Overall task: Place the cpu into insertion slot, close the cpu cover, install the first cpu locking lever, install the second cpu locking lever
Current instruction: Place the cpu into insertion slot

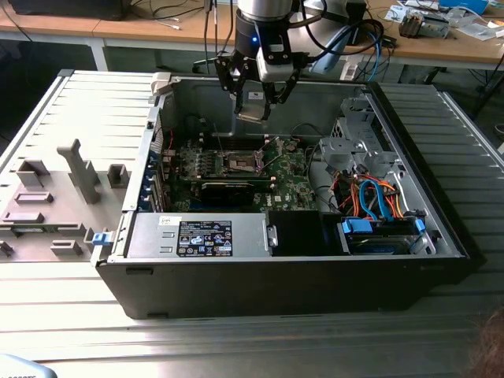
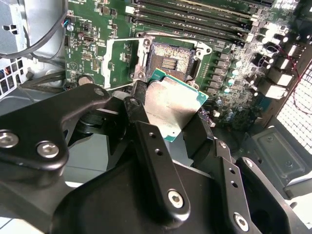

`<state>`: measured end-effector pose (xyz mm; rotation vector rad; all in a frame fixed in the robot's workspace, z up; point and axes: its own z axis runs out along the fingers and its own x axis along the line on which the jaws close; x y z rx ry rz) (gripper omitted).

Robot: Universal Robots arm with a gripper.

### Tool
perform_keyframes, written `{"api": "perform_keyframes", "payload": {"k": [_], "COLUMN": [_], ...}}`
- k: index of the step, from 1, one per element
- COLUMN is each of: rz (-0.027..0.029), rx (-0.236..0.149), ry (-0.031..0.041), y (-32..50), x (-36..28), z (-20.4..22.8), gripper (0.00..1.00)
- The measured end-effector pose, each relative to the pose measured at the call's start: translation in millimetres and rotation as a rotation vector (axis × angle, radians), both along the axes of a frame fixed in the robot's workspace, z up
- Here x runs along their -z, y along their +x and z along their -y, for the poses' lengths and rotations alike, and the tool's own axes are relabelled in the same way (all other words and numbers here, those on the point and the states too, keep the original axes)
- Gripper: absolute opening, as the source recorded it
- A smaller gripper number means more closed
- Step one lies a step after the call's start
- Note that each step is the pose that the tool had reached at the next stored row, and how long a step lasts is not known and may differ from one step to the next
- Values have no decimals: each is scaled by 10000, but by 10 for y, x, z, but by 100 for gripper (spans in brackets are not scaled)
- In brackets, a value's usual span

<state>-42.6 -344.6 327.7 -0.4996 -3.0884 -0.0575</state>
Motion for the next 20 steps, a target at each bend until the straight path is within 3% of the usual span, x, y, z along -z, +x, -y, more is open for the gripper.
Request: {"api": "perform_keyframes", "payload": {"k": [20], "rz": [0], "rx": [474], "ry": [0], "y": [0], "x": [12], "z": [0], "gripper": [55]}}
